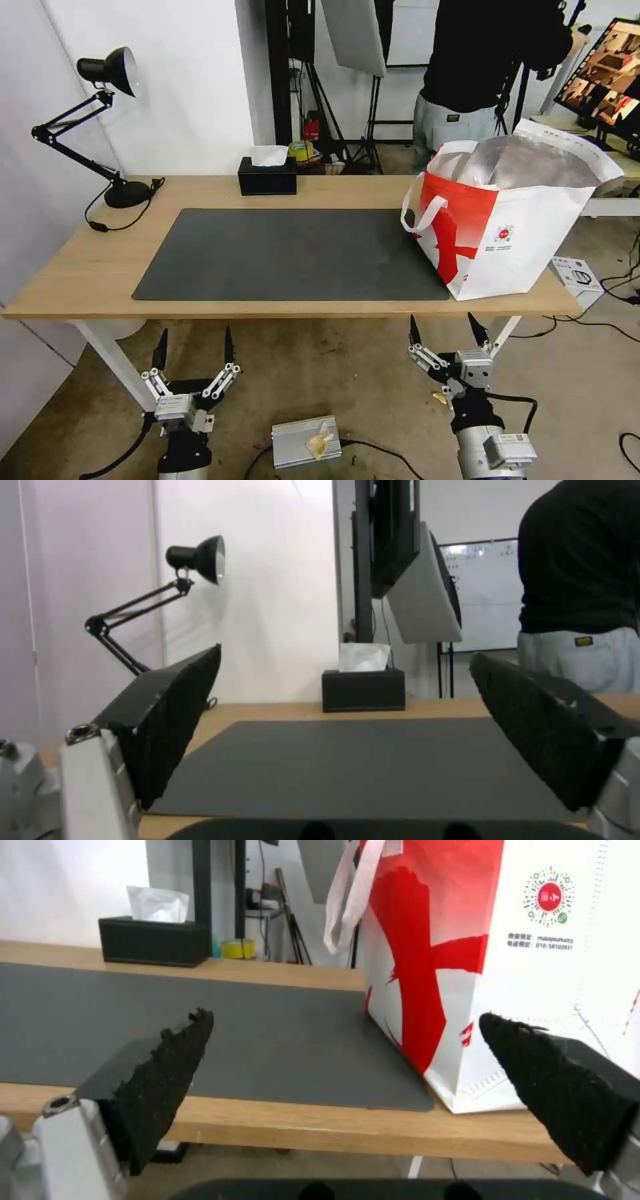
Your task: Pick up the trash from the table and place it into the takeout bag.
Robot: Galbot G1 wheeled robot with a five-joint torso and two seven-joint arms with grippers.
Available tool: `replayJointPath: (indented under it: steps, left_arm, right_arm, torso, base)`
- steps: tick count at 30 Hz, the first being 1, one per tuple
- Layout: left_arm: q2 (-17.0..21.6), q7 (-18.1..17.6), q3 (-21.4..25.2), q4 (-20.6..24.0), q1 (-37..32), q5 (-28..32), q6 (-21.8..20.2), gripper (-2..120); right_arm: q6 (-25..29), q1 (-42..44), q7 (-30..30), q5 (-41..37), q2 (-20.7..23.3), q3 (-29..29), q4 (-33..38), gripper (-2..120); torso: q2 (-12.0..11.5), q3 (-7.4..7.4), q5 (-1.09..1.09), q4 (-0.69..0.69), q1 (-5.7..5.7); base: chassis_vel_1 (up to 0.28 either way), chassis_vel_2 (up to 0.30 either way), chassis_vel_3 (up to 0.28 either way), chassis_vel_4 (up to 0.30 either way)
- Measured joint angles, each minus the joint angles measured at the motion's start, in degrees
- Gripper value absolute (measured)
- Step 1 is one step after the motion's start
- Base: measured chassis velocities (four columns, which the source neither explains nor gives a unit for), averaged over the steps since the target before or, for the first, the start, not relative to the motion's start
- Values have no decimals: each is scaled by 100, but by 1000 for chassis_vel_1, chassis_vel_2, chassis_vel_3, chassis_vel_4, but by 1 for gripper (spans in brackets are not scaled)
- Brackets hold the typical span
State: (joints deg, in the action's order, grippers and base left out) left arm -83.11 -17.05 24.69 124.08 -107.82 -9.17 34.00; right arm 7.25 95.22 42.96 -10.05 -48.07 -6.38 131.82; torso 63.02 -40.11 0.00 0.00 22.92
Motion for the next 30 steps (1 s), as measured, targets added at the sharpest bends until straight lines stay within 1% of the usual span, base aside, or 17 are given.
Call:
replayJointPath:
  steps: [30]
  left_arm:
    - [23,-6,4,1,19,18,-8,100]
  right_arm:
    - [0,0,0,0,0,0,0,100]
  torso:
    - [0,0,0,0,0]
  base:
    - [0,0,0,0]
